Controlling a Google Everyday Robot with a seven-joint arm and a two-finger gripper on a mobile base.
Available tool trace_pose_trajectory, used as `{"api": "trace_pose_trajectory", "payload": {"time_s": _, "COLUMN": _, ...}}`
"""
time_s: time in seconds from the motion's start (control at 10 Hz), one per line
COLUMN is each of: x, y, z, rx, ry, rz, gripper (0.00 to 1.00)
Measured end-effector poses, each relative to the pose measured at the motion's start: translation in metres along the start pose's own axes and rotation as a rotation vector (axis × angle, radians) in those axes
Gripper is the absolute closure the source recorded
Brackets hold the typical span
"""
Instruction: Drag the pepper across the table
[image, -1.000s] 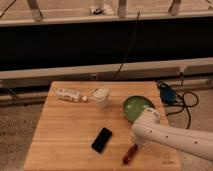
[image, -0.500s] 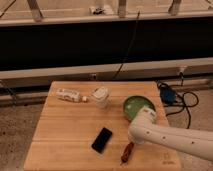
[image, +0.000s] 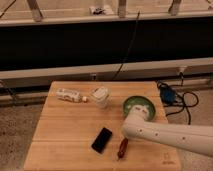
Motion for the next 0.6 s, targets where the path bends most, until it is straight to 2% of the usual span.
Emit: {"api": "trace_pose_trajectory", "payload": {"time_s": 0.6, "x": -0.001, "y": -0.030, "z": 0.003, "rx": 0.078, "ry": 0.037, "rz": -0.051, "gripper": 1.00}}
